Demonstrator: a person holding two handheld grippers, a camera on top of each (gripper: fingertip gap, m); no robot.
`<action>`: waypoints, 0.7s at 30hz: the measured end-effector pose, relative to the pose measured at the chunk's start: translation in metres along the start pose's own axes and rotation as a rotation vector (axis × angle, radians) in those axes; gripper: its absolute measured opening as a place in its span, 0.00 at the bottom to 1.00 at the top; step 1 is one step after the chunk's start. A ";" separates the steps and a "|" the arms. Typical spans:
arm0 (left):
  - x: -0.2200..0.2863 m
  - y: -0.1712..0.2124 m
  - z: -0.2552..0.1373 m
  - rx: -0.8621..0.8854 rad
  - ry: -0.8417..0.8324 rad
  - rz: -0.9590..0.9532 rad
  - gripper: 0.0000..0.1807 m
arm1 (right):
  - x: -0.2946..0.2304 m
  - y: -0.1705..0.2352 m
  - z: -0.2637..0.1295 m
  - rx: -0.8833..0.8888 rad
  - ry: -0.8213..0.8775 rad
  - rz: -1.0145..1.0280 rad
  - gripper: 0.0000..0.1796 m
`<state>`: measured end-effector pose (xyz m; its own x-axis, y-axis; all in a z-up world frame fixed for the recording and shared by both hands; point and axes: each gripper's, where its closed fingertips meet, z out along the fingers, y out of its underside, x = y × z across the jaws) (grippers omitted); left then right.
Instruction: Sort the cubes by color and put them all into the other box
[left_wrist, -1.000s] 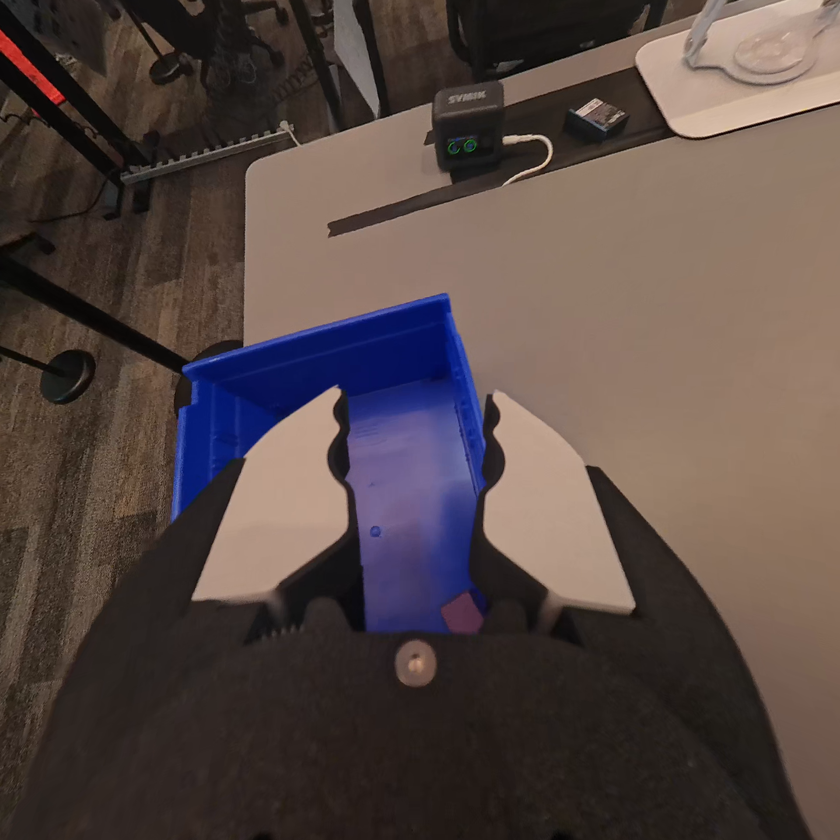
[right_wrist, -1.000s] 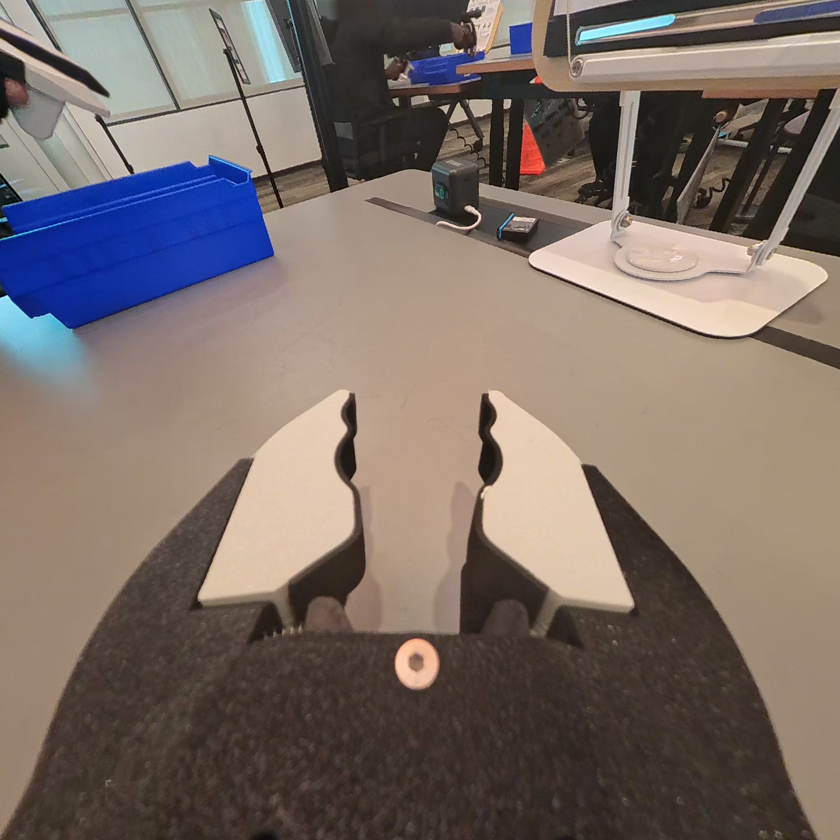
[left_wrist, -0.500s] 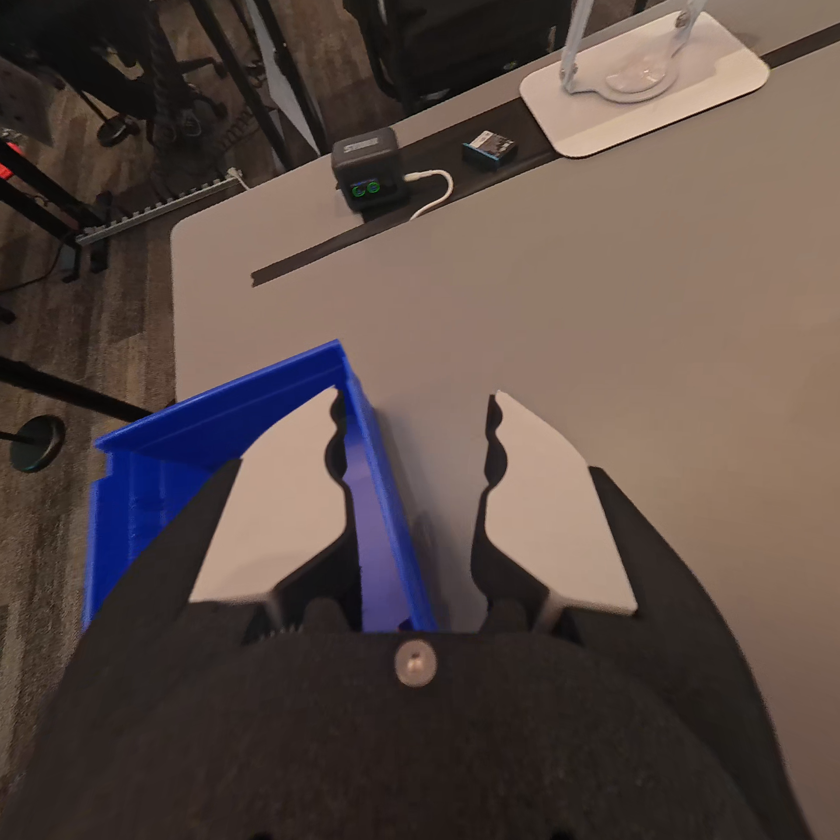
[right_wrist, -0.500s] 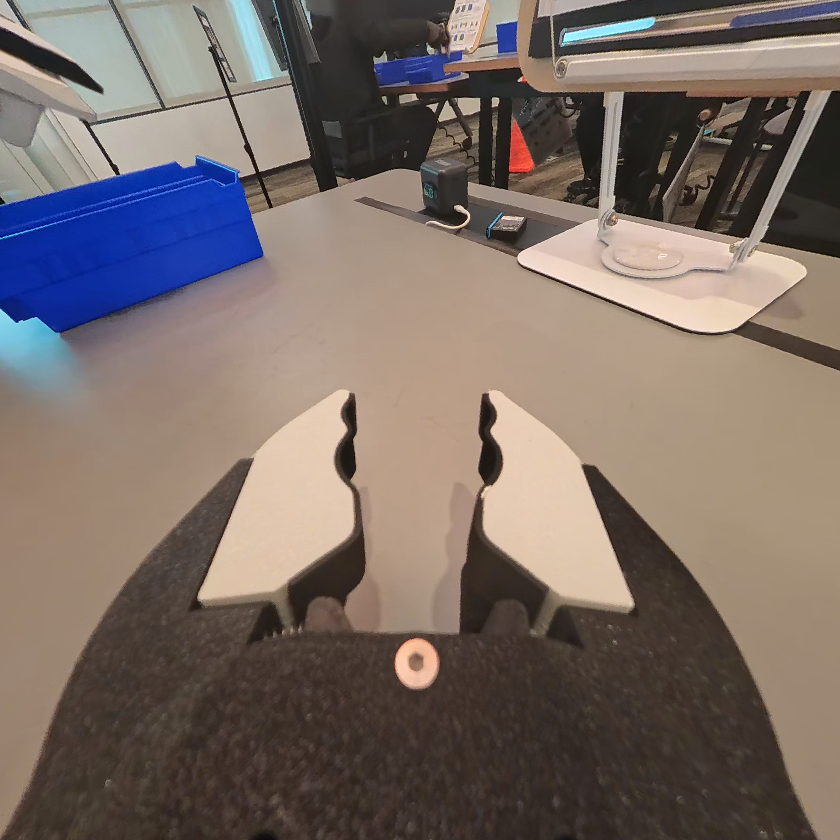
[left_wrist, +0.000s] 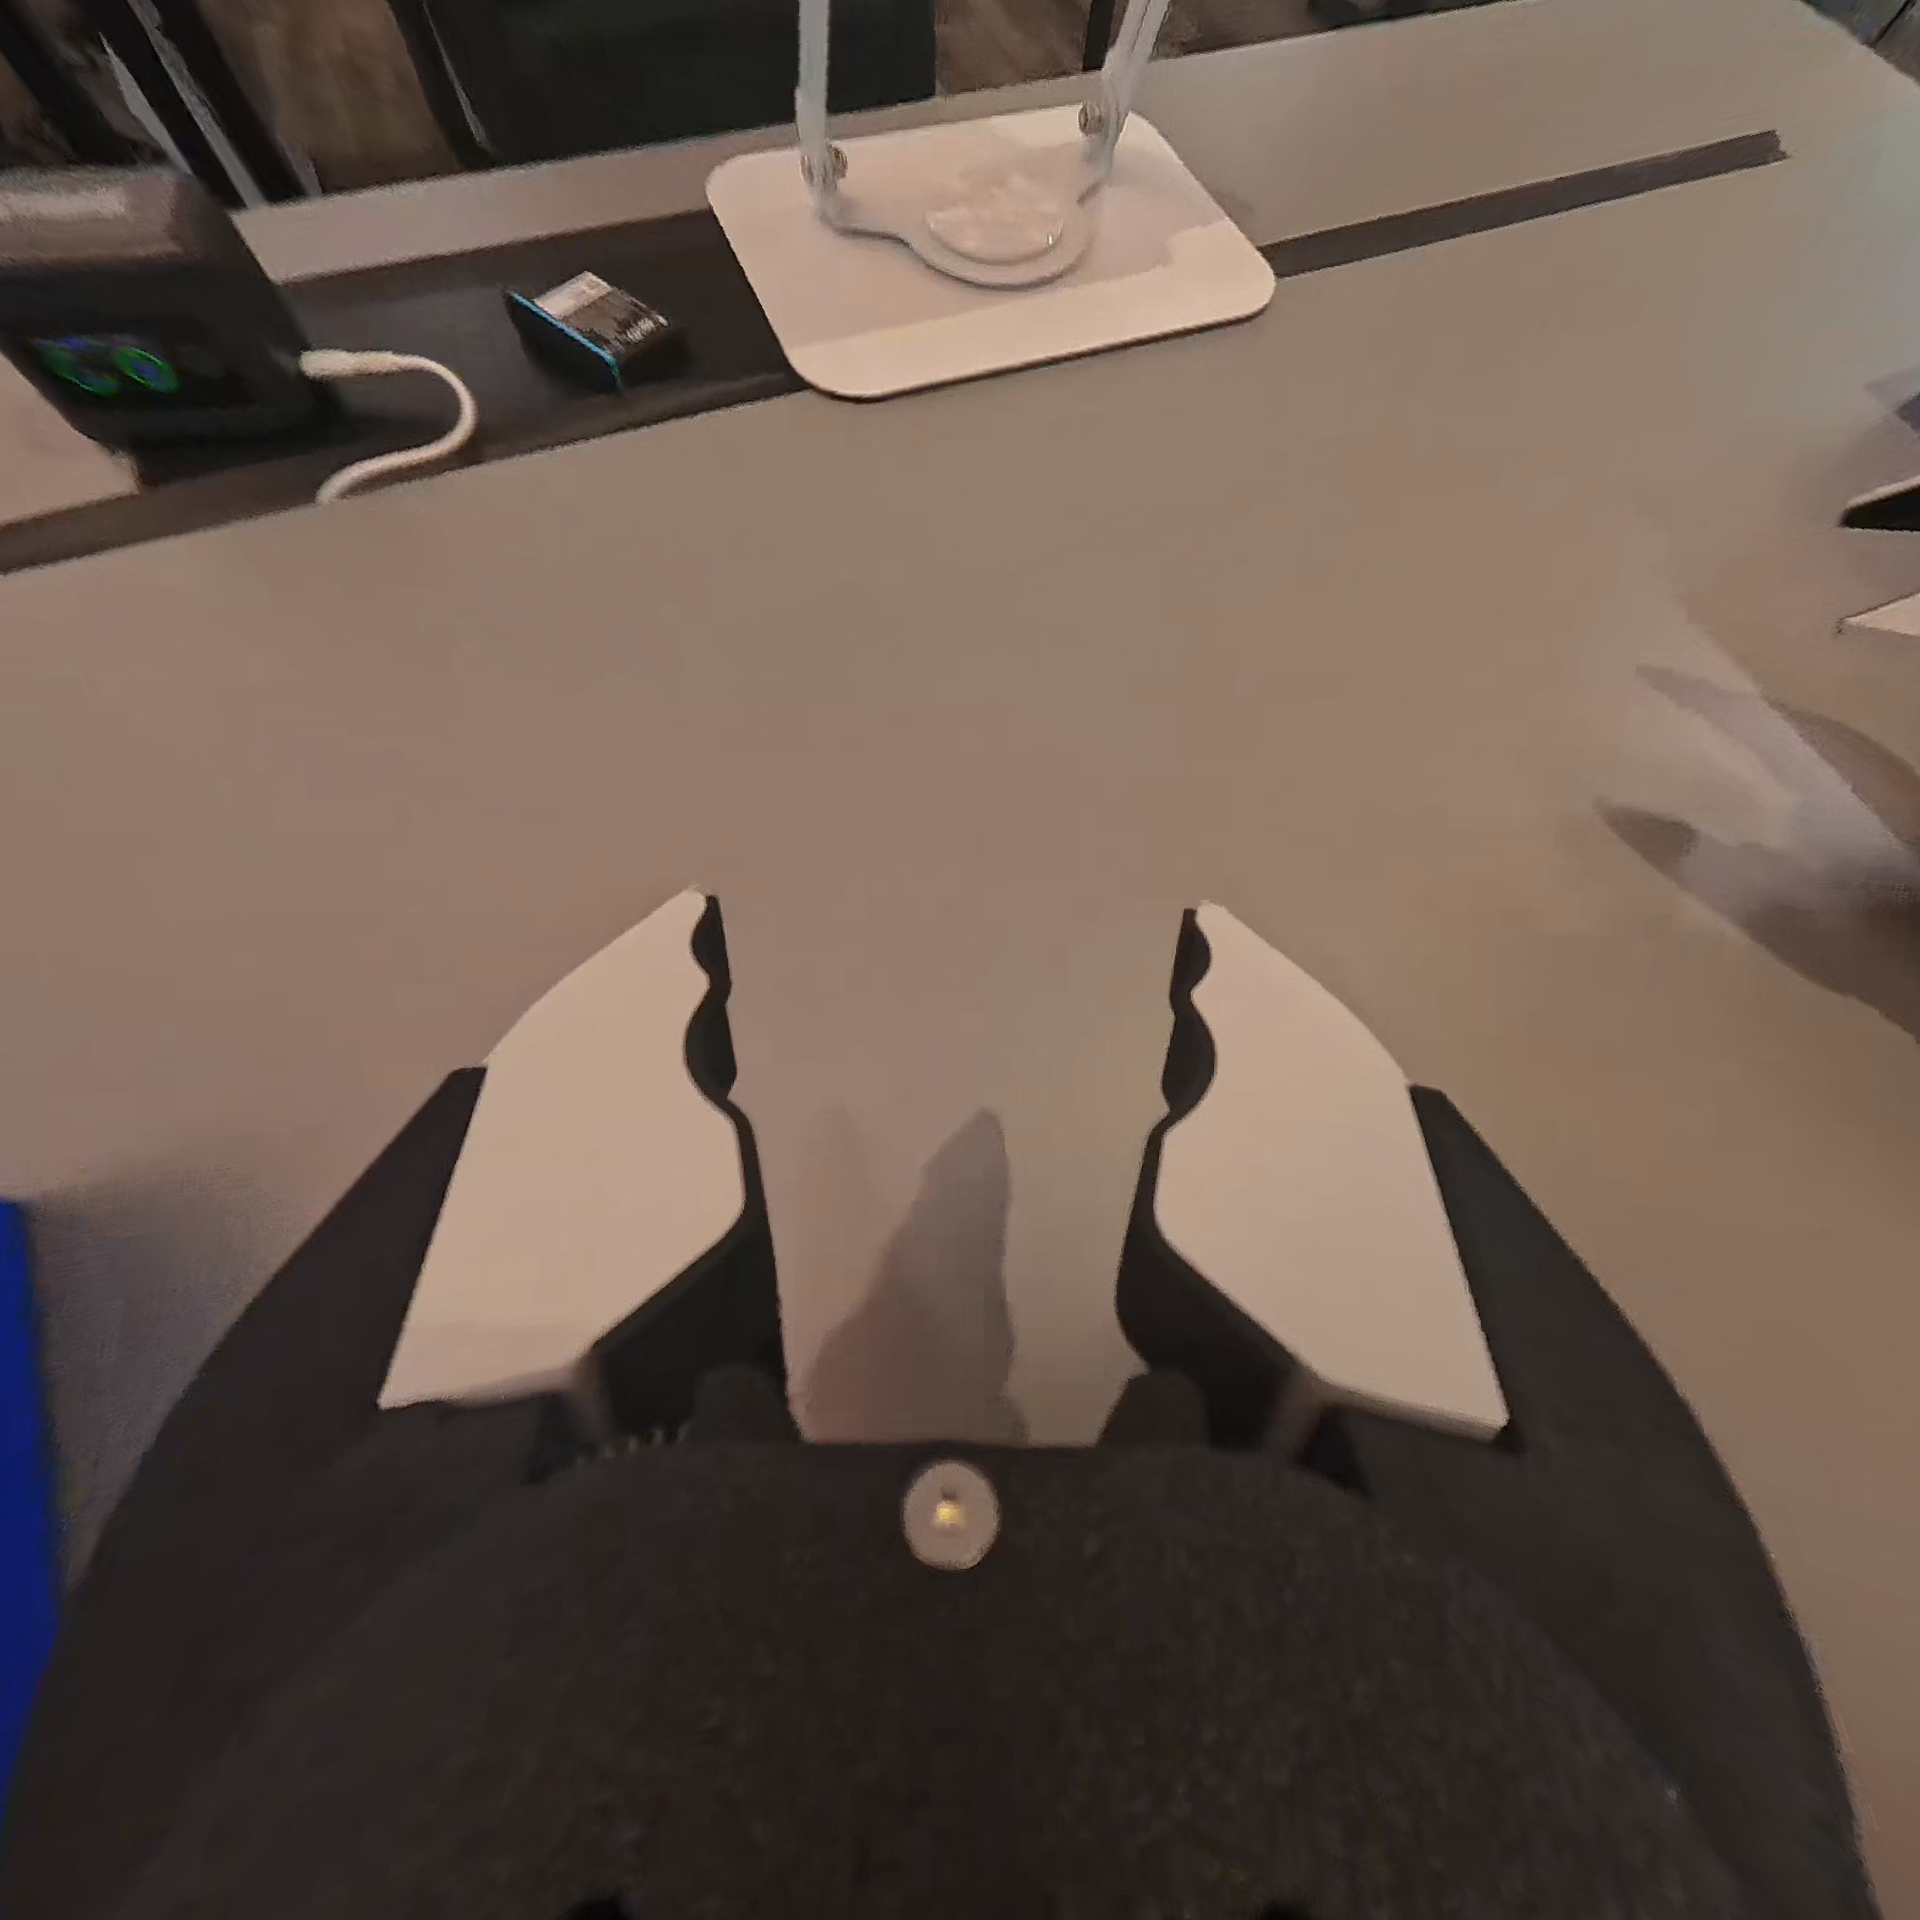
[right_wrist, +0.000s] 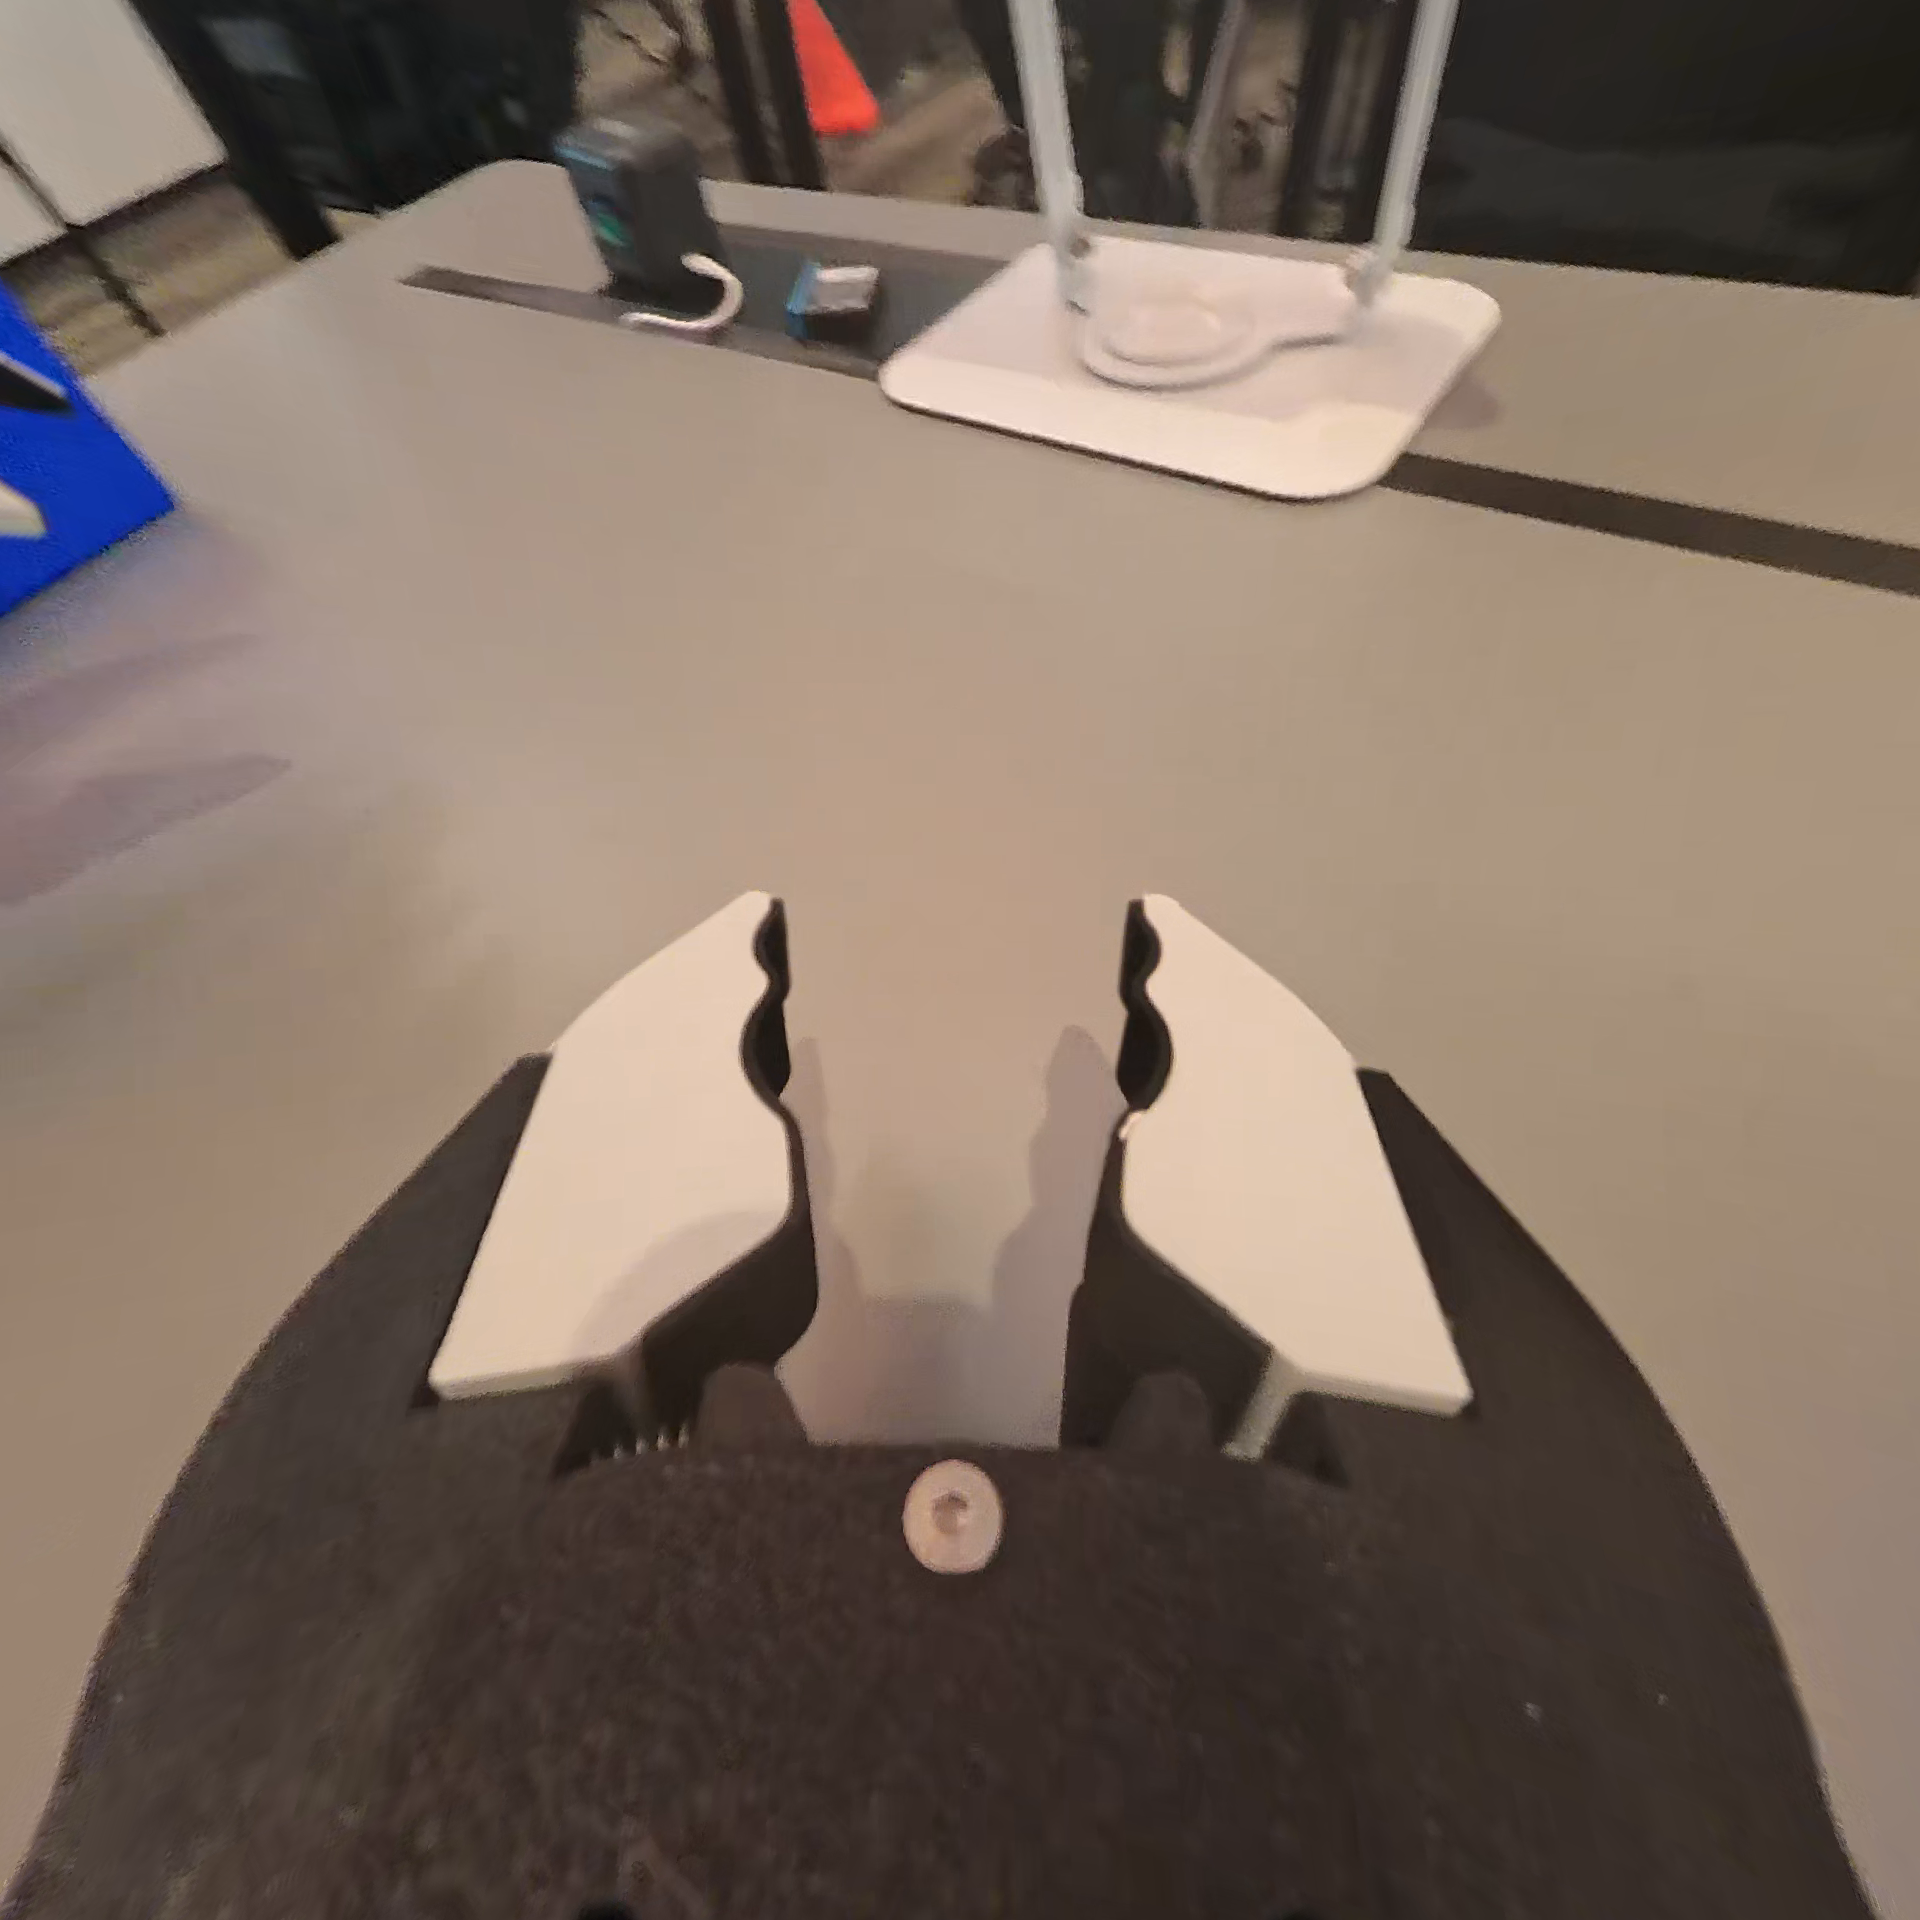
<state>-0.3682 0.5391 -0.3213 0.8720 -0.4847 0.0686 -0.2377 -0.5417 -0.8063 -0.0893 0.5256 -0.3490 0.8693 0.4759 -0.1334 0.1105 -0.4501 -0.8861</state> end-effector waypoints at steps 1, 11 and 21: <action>0.005 0.003 0.011 -0.005 -0.004 -0.016 0.46 | 0.004 0.000 -0.002 -0.010 0.033 0.011 0.36; 0.005 0.051 0.078 -0.182 -0.118 -0.149 0.48 | 0.021 0.026 -0.007 -0.122 0.209 0.111 0.49; 0.007 0.056 0.082 -0.200 -0.167 -0.075 0.53 | 0.050 0.063 0.006 -0.299 0.423 0.196 0.48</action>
<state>-0.3403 0.5614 -0.4144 0.9449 -0.3272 0.0127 -0.2352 -0.7051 -0.6690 -0.0412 0.5254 -0.4145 0.9983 0.0446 -0.0386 0.0057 -0.7238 -0.6900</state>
